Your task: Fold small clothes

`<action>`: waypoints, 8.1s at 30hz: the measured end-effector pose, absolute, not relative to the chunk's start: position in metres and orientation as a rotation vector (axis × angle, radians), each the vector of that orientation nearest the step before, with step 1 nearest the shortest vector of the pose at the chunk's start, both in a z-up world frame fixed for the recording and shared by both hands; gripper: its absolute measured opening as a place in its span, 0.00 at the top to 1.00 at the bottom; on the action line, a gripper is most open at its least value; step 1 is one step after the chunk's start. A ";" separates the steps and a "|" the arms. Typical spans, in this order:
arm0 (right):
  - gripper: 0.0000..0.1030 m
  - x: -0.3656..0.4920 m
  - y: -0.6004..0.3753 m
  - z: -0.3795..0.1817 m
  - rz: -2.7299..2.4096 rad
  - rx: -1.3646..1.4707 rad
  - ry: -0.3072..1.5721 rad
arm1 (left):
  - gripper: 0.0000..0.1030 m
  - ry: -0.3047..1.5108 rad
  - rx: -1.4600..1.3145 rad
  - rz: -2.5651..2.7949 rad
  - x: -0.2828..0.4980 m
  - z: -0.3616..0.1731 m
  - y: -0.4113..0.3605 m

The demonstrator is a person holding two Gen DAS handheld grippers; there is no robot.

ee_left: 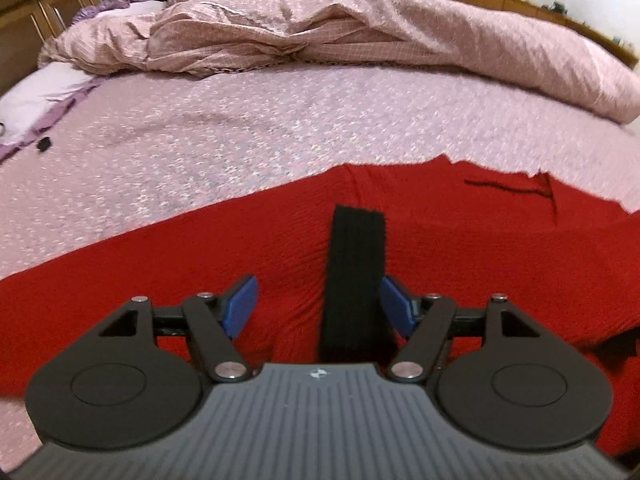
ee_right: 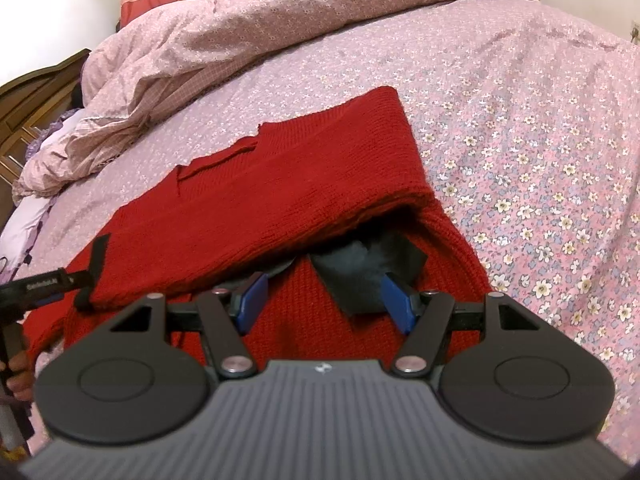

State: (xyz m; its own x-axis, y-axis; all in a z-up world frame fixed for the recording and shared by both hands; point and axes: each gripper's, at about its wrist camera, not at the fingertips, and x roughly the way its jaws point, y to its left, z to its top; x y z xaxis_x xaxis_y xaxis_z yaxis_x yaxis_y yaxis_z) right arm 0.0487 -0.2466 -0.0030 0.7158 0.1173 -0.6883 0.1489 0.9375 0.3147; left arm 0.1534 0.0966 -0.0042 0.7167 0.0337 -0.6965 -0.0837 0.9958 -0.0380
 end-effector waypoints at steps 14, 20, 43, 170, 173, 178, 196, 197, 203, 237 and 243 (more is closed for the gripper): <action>0.36 0.061 -0.254 0.007 -0.058 0.327 0.737 | 0.41 0.784 -0.006 -0.063 0.183 -0.025 0.068; 0.36 0.064 -0.254 0.006 -0.053 0.316 0.739 | 0.57 0.747 0.038 -0.058 0.183 -0.028 0.058; 0.33 0.113 -0.262 -0.024 -0.119 0.242 0.695 | 0.48 0.674 0.122 0.085 0.211 -0.024 0.071; 0.23 0.008 -0.262 -0.007 -0.033 0.348 0.706 | 0.80 0.686 -0.121 -0.250 0.137 0.000 -0.013; 0.23 0.010 -0.262 -0.013 -0.036 0.351 0.733 | 0.73 0.732 -0.095 -0.254 0.136 -0.008 -0.015; 0.23 0.011 -0.260 -0.019 -0.039 0.333 0.757 | 0.29 0.739 -0.009 -0.258 0.119 -0.006 -0.017; 0.23 0.030 -0.222 0.006 0.071 0.225 0.725 | 0.25 0.814 0.031 0.046 0.076 -0.001 0.062; 0.23 0.033 -0.217 0.008 0.087 0.212 0.723 | 0.25 0.816 0.035 0.062 0.075 -0.002 0.066; 0.23 0.054 -0.181 0.016 0.167 0.133 0.724 | 0.25 0.846 0.013 0.111 0.078 -0.011 0.086; 0.87 0.121 -0.059 0.034 0.314 -0.169 0.534 | 0.24 0.873 -0.068 0.118 0.087 -0.020 0.105; 0.88 0.117 -0.113 0.062 0.185 0.058 0.500 | 0.24 0.871 -0.061 0.143 0.094 -0.019 0.107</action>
State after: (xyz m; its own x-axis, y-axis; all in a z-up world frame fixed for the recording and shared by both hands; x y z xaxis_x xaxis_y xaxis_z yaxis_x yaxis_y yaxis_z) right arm 0.1170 -0.1134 0.0618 0.8610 0.1905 -0.4715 -0.1623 0.9816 0.1002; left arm 0.0942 0.1070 -0.0193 0.6349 0.1001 -0.7661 -0.1502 0.9886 0.0047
